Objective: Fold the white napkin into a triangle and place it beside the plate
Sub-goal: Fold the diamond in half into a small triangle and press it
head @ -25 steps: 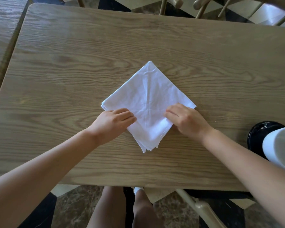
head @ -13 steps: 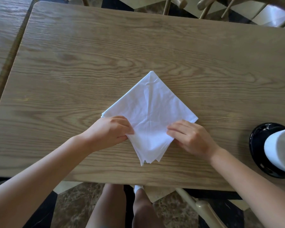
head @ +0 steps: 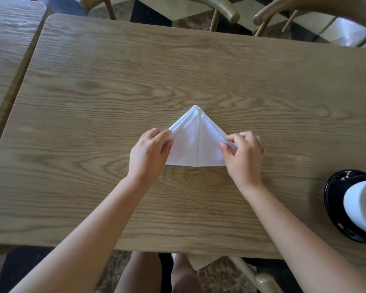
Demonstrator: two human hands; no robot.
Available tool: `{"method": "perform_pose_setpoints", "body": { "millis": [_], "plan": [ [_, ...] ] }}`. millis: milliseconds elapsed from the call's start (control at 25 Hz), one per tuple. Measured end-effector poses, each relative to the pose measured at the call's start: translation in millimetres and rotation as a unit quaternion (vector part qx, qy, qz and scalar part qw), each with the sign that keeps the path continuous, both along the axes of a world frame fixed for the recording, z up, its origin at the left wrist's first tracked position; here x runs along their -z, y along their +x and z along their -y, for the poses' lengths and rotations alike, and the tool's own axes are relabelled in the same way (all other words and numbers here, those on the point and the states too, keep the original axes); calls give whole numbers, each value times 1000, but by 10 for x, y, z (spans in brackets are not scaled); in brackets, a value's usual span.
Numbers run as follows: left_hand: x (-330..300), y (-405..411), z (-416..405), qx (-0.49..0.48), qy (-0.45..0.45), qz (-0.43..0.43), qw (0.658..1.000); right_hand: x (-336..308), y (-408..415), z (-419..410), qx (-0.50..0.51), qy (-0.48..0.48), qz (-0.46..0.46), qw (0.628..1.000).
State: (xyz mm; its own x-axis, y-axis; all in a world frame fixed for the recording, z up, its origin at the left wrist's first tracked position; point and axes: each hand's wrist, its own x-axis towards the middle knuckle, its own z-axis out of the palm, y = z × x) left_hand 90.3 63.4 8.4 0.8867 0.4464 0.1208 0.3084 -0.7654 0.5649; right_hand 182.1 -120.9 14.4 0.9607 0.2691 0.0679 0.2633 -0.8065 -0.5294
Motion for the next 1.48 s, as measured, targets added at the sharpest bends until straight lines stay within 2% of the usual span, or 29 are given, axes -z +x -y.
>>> {"method": "perform_pose_setpoints", "body": {
  "millis": [320,440,560,640,760,1040,1280,1400,1480],
  "plan": [
    [149,95,-3,-20,32,9,999,150,133,-110,21,-70,18,997],
    [169,87,15,-48,112,-9,993,188,108,-87,11,-104,83,991],
    [196,108,206,55,179,-3,982,239,-13,-141,-118,-127,166,971],
    [251,144,322,125,168,-17,978,311,-91,-211,-205,-149,133,958],
    [325,217,331,149,148,-75,975,374,-46,-261,-216,-185,49,957],
    [306,67,-50,210,180,-98,956,378,84,-10,-263,-230,43,936],
    [297,-225,-356,146,178,-155,961,312,106,318,-222,-247,40,943],
    [252,-177,-129,101,183,-124,970,246,11,392,-110,-219,35,969],
    [242,-86,240,117,168,-86,975,197,-44,386,-40,-187,54,980]
  ]
}}
